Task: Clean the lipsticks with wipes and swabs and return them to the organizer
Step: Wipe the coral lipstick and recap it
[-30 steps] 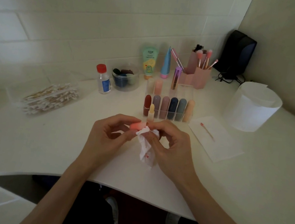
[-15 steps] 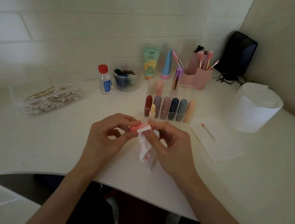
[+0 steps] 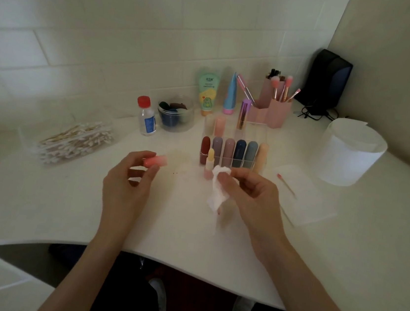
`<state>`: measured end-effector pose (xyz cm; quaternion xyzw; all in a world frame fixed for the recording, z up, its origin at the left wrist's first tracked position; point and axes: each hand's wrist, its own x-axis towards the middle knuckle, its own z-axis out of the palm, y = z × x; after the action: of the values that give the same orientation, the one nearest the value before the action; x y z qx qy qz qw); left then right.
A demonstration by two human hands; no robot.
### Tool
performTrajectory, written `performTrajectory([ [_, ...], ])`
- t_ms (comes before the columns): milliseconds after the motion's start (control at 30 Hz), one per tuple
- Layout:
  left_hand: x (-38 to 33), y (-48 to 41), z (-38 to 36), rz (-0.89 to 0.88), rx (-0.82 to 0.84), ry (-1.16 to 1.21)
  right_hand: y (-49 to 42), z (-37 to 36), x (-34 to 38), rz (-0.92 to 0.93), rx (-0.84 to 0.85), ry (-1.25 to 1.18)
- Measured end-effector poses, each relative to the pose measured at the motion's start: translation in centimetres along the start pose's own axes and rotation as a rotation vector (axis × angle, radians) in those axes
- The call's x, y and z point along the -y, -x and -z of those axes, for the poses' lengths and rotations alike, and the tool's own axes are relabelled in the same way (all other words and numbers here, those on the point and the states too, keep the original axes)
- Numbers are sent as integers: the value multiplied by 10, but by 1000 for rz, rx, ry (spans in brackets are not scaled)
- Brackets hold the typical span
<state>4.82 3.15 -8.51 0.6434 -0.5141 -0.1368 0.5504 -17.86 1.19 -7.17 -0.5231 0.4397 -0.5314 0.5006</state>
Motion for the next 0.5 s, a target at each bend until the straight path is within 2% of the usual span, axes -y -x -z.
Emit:
performTrajectory([
  [267,8,0,1,13,50,-220,-5,6,-2,343,5,410],
  [400,8,-1,-1,-8,95,-215,1,-4,-10,420,218,650],
  [500,7,-1,-1,-36,107,-175,3,-11,-20,493,279,785],
])
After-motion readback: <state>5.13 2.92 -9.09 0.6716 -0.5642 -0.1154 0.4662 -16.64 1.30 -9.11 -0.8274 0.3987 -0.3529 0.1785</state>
